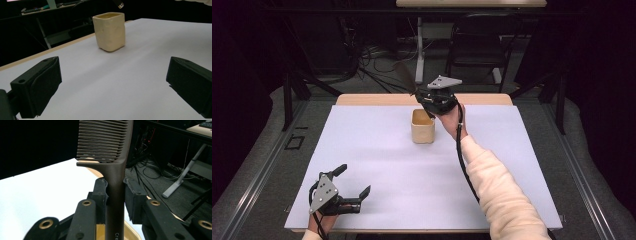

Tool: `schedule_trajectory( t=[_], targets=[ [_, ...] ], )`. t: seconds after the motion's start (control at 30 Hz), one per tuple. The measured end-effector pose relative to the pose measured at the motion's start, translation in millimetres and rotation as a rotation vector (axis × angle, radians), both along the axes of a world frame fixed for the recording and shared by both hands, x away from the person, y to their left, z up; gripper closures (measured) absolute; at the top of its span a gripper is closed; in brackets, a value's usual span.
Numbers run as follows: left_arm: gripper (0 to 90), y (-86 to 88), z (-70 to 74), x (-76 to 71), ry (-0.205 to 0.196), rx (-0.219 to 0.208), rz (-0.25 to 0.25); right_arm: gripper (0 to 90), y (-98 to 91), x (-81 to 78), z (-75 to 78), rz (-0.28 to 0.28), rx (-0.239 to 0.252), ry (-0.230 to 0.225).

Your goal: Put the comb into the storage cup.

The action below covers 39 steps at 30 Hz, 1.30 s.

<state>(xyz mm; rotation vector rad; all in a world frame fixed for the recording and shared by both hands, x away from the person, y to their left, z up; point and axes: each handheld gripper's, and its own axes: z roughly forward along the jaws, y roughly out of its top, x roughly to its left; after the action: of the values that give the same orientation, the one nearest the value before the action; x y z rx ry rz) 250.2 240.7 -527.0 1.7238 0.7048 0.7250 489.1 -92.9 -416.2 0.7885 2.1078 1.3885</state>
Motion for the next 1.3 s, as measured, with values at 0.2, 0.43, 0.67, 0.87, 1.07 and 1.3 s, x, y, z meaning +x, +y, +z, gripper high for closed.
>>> schedule_trajectory(
  t=[0.2, 0.43, 0.67, 0.87, 1.07, 1.3],
  targets=[
    [0.0, 0.0, 0.0, 0.0, -0.001, 0.000, 0.000, 72.0, 2.1, 0.9, -1.0, -0.002, 0.003, -0.005],
    [0.0, -0.1, 0.0, 0.1, 0.000, 0.000, -0.003, 72.0, 4.1, 2.8, -3.9, -0.008, 0.001, -0.006],
    [0.0, 0.4, 0.0, 0.4, 0.000, -0.001, -0.002, 72.0, 6.0, 4.2, -6.2, -0.009, 0.006, -0.014],
    [0.0, 0.4, 0.1, 0.2, 0.000, -0.001, -0.001, 72.0, 7.4, 4.7, -7.8, -0.005, 0.004, -0.017],
    [0.0, 0.4, 0.0, 0.1, -0.001, -0.002, -0.001, 72.0, 8.0, 5.4, -9.5, -0.002, 0.016, -0.024],
    [0.0, 0.5, 0.1, -0.1, -0.001, -0.003, -0.002, 72.0, 9.2, 6.8, -13.4, -0.004, 0.018, -0.022]
  ],
)
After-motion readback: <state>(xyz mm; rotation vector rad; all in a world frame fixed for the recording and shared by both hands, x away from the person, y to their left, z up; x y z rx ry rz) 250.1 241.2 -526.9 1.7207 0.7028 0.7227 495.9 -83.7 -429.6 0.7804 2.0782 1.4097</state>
